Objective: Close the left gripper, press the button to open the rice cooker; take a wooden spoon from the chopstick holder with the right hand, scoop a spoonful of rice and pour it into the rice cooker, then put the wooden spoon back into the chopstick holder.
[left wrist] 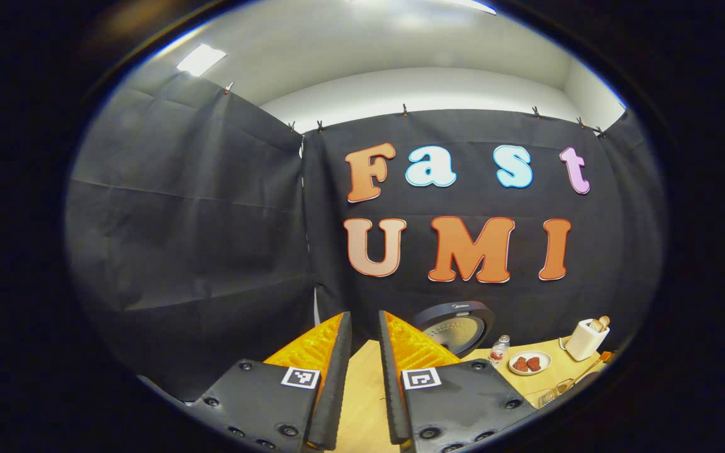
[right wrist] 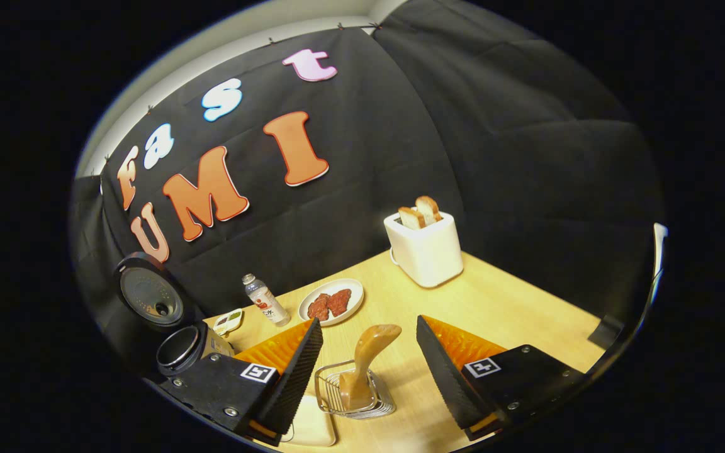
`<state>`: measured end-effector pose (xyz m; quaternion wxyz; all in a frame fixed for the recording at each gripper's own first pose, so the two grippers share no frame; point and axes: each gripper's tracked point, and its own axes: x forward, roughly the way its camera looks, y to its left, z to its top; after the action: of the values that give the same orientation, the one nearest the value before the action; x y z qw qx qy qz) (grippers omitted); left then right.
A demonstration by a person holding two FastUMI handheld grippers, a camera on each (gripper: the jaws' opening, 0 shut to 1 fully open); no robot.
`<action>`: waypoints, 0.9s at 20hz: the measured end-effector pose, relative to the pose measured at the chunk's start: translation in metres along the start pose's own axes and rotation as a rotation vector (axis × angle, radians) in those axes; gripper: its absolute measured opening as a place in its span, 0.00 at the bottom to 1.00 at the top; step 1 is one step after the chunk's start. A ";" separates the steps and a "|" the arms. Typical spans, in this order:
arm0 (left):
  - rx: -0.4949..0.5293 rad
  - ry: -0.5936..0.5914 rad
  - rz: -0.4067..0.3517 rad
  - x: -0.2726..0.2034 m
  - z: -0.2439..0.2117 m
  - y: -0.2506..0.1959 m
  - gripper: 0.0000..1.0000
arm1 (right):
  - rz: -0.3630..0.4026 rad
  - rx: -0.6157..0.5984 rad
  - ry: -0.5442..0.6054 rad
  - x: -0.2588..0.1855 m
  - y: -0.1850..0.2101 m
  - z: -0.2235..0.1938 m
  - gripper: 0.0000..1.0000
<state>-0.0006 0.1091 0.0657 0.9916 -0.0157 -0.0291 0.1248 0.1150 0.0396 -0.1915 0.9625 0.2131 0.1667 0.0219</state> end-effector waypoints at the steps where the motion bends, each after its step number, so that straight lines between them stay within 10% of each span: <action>1: 0.006 0.000 0.019 -0.002 -0.001 0.008 0.30 | 0.005 0.033 0.012 0.004 0.000 -0.005 0.90; 8: 0.049 0.017 0.111 -0.020 -0.013 0.042 0.94 | 0.025 0.217 0.064 0.022 -0.001 -0.026 0.70; 18: 0.038 0.061 0.148 -0.025 -0.038 0.058 0.94 | 0.101 0.311 0.087 0.022 0.013 -0.027 0.25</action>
<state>-0.0371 0.1582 0.0239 0.9802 -0.0028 0.0049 0.1977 0.1270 0.0651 -0.2157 0.9075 0.3662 0.1989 0.0534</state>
